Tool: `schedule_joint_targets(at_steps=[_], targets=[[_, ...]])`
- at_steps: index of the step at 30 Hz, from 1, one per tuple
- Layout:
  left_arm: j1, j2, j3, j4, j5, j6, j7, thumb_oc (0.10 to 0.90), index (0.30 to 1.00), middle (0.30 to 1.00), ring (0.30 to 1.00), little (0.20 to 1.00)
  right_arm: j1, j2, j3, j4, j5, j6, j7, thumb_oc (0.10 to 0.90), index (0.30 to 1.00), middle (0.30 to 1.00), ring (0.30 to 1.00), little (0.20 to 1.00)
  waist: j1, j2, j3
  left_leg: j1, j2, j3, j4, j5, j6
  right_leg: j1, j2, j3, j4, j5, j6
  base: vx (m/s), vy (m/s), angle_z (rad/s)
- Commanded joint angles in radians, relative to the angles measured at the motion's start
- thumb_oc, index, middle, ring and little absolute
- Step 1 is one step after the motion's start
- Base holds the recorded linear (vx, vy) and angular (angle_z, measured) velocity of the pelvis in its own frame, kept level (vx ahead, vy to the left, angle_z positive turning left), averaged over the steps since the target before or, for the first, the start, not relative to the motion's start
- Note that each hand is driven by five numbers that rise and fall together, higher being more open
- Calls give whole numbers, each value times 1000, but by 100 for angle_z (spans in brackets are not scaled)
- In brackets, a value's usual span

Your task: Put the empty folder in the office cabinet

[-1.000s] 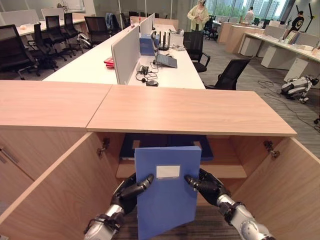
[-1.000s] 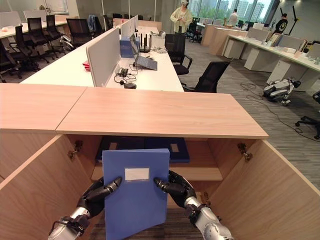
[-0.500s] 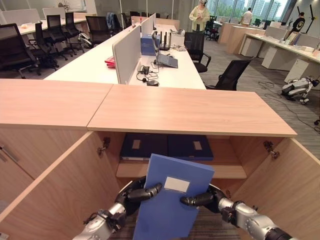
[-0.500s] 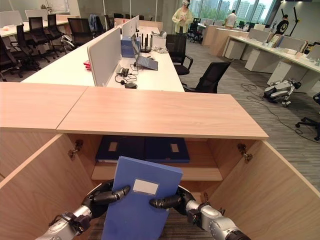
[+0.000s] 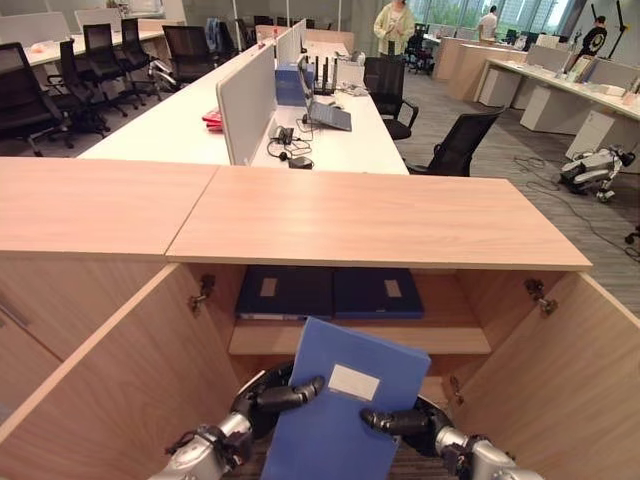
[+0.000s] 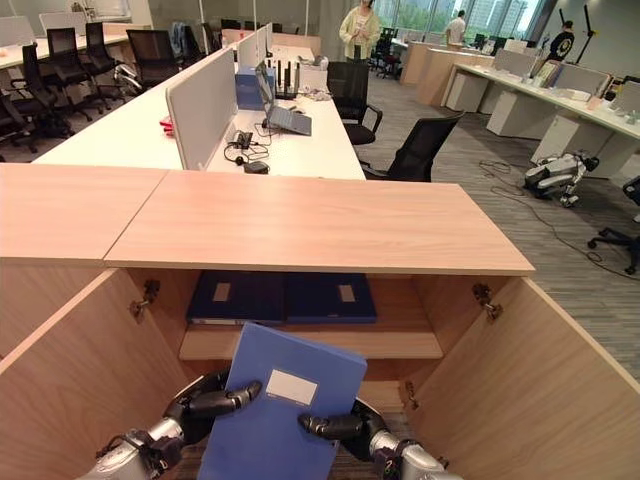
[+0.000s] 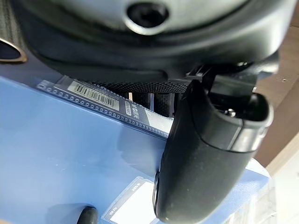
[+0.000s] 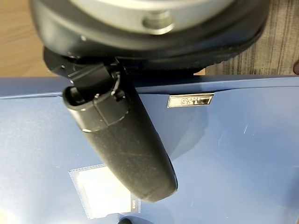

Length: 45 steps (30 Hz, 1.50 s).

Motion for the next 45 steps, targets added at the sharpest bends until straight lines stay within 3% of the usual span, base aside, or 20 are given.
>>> schedule_joint_targets(at_steps=[1, 3, 4, 9, 12, 13, 14, 15, 20, 27, 30, 35, 45], targets=[[-230, -399, -105, -188, 22, -41, -167, 800, 900, 900, 900, 900, -129, 492, 121, -197, 152, 24, 176, 400, 300, 300, 300, 300, -19, 50, -1, -6, 12, -88, -3, -75, -26, 116, 46, -26, 8, -102, -12, 44, 10, 1], [-213, -386, -67, -145, 69, -33, -156, 800, 900, 900, 900, 900, -95, 536, 61, -195, 196, 29, 145, 400, 300, 300, 300, 300, -23, 51, -3, -10, 10, -87, -3, -69, -25, 112, 44, -26, 8, -96, -12, 0, 0, 0], [-186, -352, -15, -82, 144, -29, -145, 800, 900, 900, 900, 900, -68, 568, -25, -195, 223, 26, 116, 400, 300, 300, 300, 300, -29, 57, -7, -8, 10, -85, -3, -76, -25, 113, 45, -25, 8, -101, -10, 0, 0, 0], [-137, -328, 95, 41, 247, 3, -113, 800, 900, 900, 900, 900, -41, 601, -172, -163, 231, 27, 73, 400, 300, 300, 300, 300, -35, 54, -13, -13, 7, -80, -3, -68, -25, 105, 44, -26, 8, -94, -9, 7, 2, 0], [-107, -352, 207, 214, 309, 32, -72, 800, 900, 900, 900, 900, -48, 602, -265, -158, 227, 10, 33, 400, 300, 300, 300, 300, -38, 52, -18, -17, 6, -79, -3, -65, -24, 102, 44, -25, 8, -92, -9, 0, 0, 0], [-103, -371, 292, 336, 352, 40, -28, 800, 900, 900, 900, 900, -57, 615, -332, -173, 244, -8, 7, 400, 300, 300, 300, 300, -39, 51, -22, -16, 6, -80, -3, -69, -24, 103, 46, -25, 8, -96, -9, 0, 0, 0], [-108, -373, 294, 342, 354, 37, -31, 800, 900, 900, 900, 900, -60, 615, -332, -172, 245, -8, 6, 400, 300, 300, 300, 300, -40, 50, -20, -20, 5, -80, -3, -63, -23, 99, 45, -26, 8, -91, -9, 0, 0, 0], [-106, -391, 373, 472, 395, 43, 17, 800, 900, 900, 900, 900, -63, 644, -404, -187, 274, -20, -9, 400, 300, 300, 300, 300, -42, 51, -25, -21, 6, -83, -3, -66, -22, 100, 46, -26, 8, -95, -9, 0, 0, 0], [-97, -435, 508, 684, 437, 25, 82, 800, 900, 900, 900, 900, -79, 708, -549, -243, 335, -54, -54, 400, 300, 300, 300, 300, -50, 47, -33, -40, 2, -91, -3, -52, -20, 84, 45, -28, 8, -88, -8, -9, 5, 9], [-113, -438, 569, 864, 405, -1, 119, 800, 900, 900, 900, 900, -92, 697, -602, -185, 312, -61, -87, 400, 300, 300, 300, 300, -49, 41, -38, -46, 0, -98, -3, -50, -21, 78, 44, -30, 8, -88, -8, 2, 2, 2], [-120, -436, 592, 953, 396, -8, 130, 800, 900, 900, 900, 900, -90, 672, -652, -70, 245, -40, -92, 400, 300, 300, 300, 300, -48, 38, -41, -46, -1, -100, -3, -49, -22, 78, 44, -31, 8, -85, -6, 0, 0, 0], [-123, -427, 610, 1040, 406, -22, 138, 800, 900, 900, 900, 900, -109, 689, -738, -40, 274, -41, -95, 400, 300, 300, 300, 300, -49, 38, -45, -48, -4, -103, -3, -50, -22, 77, 43, -28, 8, -85, -4, 0, 0, 0], [-130, -433, 596, 1033, 398, -24, 140, 800, 900, 900, 900, 900, -113, 662, -689, -64, 254, -56, -107, 400, 300, 300, 300, 300, -45, 39, -45, -48, -10, -107, -3, -51, -21, 78, 40, -29, 8, -82, -3, -1, 8, -1]])
